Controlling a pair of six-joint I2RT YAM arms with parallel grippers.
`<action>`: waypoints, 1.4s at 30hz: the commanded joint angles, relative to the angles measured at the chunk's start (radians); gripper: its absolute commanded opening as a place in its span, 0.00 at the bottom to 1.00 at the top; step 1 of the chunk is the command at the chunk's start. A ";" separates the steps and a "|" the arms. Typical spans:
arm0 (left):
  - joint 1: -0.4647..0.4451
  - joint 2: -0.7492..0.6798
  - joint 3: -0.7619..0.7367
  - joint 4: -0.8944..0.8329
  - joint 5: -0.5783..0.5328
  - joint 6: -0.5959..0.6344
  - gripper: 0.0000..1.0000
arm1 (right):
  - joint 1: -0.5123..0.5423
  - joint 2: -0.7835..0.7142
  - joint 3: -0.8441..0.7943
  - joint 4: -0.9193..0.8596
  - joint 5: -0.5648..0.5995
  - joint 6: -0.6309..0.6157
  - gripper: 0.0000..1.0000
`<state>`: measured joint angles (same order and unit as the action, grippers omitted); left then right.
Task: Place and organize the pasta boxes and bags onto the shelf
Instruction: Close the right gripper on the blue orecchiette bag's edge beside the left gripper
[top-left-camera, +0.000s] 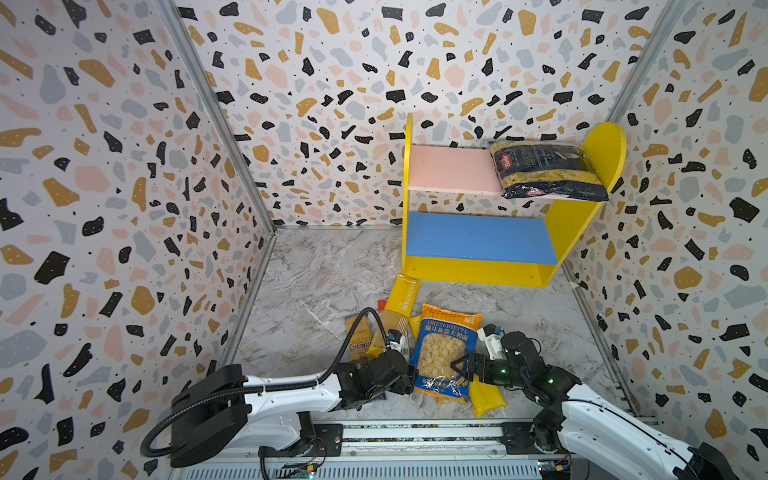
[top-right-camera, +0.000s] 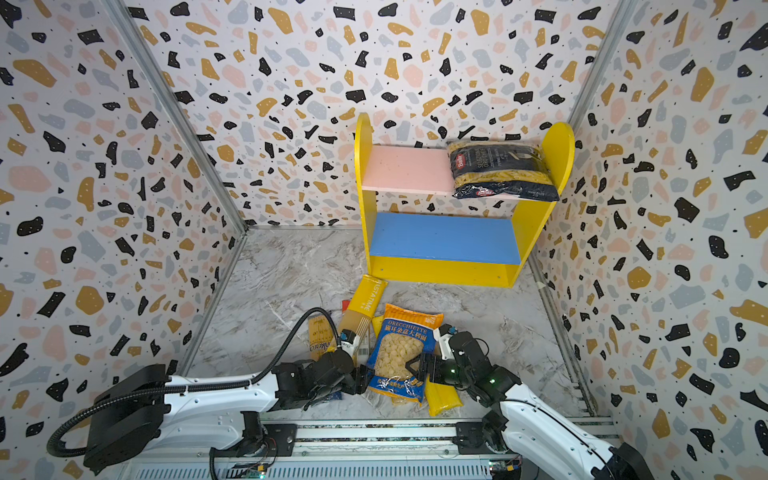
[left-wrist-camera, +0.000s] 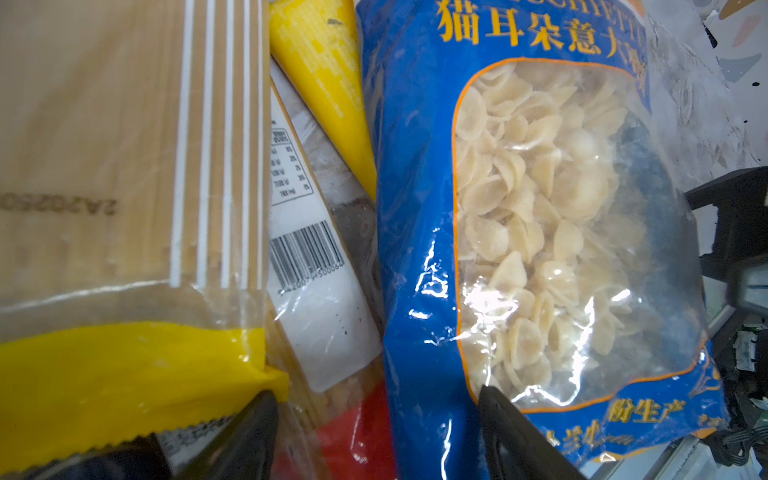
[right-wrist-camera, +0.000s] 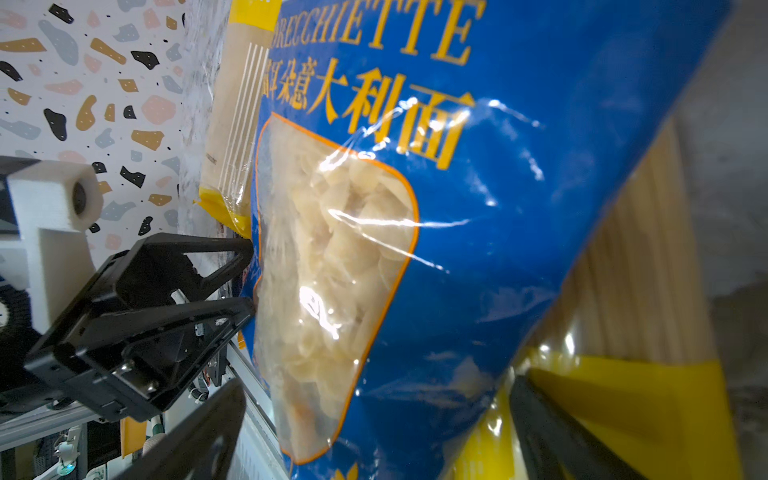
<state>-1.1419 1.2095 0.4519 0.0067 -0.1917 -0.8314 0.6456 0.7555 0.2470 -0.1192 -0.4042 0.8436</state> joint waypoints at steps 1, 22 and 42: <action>-0.007 0.010 0.012 0.034 -0.009 -0.002 0.75 | 0.011 0.039 -0.024 0.055 -0.017 0.019 0.99; -0.007 0.090 0.064 0.056 0.017 0.037 0.72 | 0.032 0.321 -0.045 0.380 -0.119 0.013 0.98; -0.007 0.131 0.102 0.063 0.034 0.084 0.67 | 0.071 0.509 0.016 0.584 -0.188 0.020 0.93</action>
<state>-1.1419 1.3281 0.5358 0.0540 -0.1726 -0.7700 0.6960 1.2285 0.2531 0.4641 -0.5365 0.8570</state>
